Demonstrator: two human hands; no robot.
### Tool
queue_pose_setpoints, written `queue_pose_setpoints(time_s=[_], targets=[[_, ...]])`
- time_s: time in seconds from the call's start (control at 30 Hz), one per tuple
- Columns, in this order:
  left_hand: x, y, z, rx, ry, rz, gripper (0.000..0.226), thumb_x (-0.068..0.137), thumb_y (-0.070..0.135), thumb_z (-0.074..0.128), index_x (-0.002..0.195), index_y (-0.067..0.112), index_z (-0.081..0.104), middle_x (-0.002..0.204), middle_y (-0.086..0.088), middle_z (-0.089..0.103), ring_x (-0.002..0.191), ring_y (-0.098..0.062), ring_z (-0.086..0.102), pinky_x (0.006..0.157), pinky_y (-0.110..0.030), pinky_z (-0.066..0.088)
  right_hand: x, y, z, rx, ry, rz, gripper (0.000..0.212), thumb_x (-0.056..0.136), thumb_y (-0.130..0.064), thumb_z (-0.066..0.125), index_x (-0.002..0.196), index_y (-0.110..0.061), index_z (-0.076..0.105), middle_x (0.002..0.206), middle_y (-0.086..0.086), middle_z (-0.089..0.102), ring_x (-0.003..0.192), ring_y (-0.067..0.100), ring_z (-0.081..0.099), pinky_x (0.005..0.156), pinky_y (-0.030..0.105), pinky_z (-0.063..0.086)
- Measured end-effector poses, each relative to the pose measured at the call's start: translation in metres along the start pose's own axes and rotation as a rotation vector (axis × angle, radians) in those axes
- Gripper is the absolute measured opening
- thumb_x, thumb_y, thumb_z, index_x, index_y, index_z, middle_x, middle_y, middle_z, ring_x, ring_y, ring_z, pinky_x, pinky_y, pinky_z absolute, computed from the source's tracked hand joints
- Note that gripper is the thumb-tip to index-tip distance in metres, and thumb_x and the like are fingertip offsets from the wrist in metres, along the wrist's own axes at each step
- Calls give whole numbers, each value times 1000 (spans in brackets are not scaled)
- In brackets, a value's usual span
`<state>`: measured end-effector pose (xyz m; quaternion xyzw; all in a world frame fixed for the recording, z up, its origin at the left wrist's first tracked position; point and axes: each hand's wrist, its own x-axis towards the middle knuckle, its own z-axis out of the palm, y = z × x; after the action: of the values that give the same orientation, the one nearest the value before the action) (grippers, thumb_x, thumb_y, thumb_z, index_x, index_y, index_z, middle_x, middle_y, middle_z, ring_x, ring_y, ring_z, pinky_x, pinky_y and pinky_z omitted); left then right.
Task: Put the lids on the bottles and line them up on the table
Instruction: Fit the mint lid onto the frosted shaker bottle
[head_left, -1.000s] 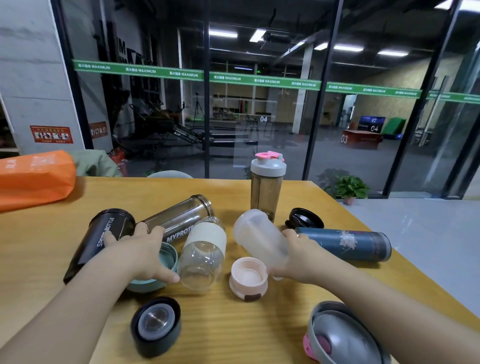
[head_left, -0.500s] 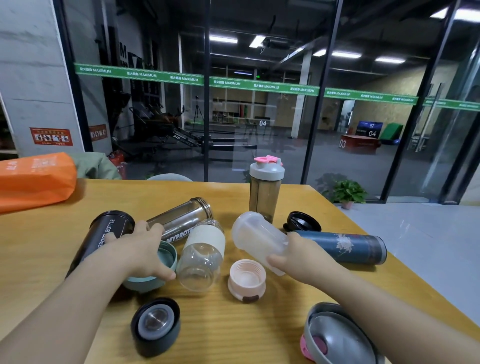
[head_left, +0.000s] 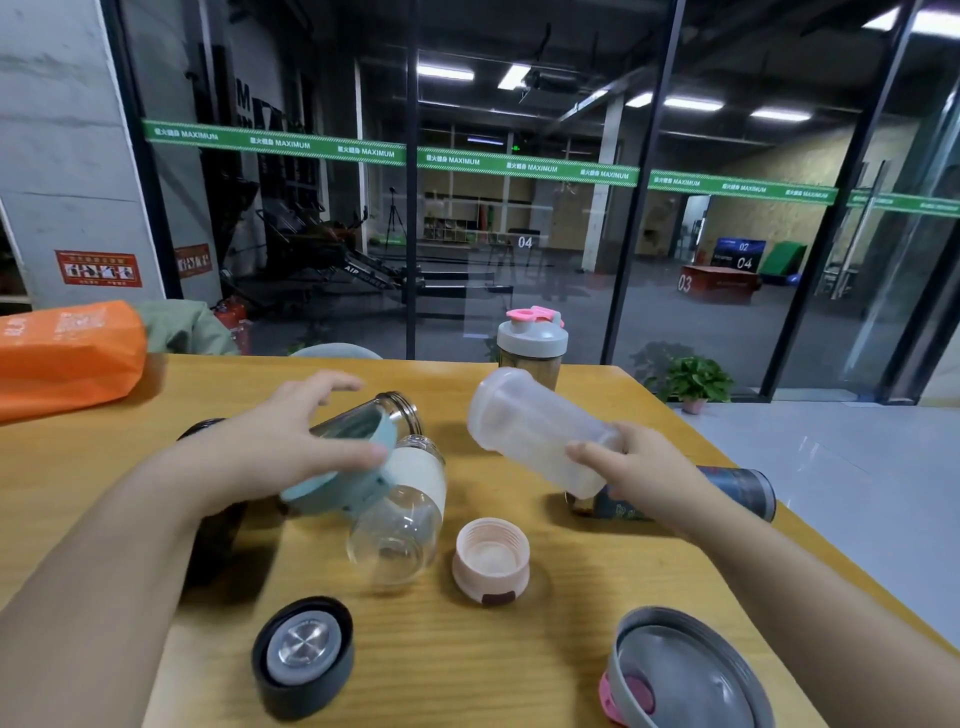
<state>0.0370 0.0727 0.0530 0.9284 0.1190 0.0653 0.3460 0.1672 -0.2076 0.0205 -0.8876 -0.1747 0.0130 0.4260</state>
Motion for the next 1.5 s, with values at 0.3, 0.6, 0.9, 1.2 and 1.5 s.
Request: queue_pose_setpoints(time_s=[0.3, 0.6, 0.9, 1.2, 1.5], targets=[[24, 35, 45, -1118, 43, -92, 38, 87, 50, 48, 113, 28, 65, 108, -12, 62, 87, -31, 55, 72, -44, 53, 18, 18, -13, 742, -8, 148, 8, 93, -30, 55, 97, -24, 53, 111, 10, 56, 89, 36, 69, 69, 34, 61], [24, 40, 92, -1532, 75, -55, 58, 72, 50, 69, 118, 16, 59, 114, -17, 68, 94, -38, 69, 89, -50, 50, 13, 58, -16, 1008, -71, -14, 74, 45, -43, 79, 114, -22, 60, 115, 3, 67, 96, 23, 70, 66, 31, 58], [22, 26, 98, -1563, 127, 88, 72, 30, 46, 92, 95, 21, 77, 119, -9, 68, 106, -28, 66, 99, -43, 44, 10, 58, -6, 933, -98, -65, 69, 48, -42, 74, 112, -23, 61, 113, -2, 68, 96, 16, 69, 66, 28, 57], [21, 33, 103, -1582, 225, 111, 102, 23, 56, 90, 114, 22, 61, 116, 0, 70, 117, -21, 59, 105, -38, 39, 8, 60, -7, 994, -245, -153, 76, 47, -24, 72, 120, -23, 53, 103, -4, 71, 96, 21, 69, 70, 31, 58], [16, 40, 109, -1503, 247, 115, 65, 53, 52, 75, 107, 16, 66, 102, 4, 70, 107, -12, 58, 93, -18, 45, 3, 56, -3, 878, -301, -217, 68, 46, -21, 74, 111, -35, 60, 102, -1, 71, 92, 26, 68, 77, 40, 58]])
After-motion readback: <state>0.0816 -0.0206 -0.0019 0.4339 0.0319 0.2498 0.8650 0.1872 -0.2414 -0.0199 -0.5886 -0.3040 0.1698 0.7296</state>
